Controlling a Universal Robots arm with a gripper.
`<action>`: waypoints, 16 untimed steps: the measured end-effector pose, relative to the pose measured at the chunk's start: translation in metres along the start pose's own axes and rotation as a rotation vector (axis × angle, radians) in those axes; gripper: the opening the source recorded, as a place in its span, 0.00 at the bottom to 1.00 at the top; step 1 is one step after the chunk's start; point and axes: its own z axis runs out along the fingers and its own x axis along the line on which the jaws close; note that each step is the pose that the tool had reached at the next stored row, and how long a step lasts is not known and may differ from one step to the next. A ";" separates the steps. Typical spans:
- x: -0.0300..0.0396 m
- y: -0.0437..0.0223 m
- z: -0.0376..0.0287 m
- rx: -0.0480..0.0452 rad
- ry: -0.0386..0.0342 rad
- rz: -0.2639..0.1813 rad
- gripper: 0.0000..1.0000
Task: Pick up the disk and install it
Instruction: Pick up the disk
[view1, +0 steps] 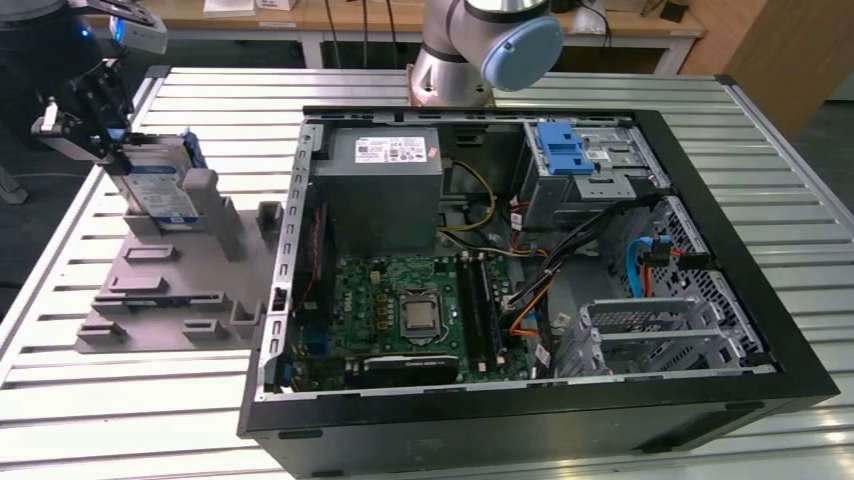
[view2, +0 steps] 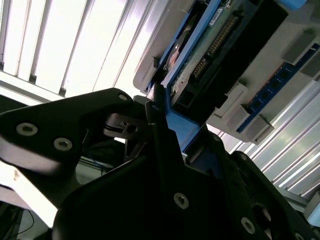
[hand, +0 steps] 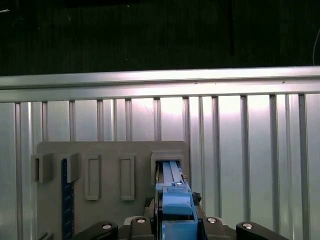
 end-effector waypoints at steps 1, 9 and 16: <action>0.0000 0.0000 0.0000 -0.0001 0.0000 0.000 0.38; 0.0003 0.0002 0.0000 0.0000 0.0000 0.000 0.44; 0.0004 0.0003 0.0000 0.0001 0.0000 0.000 0.36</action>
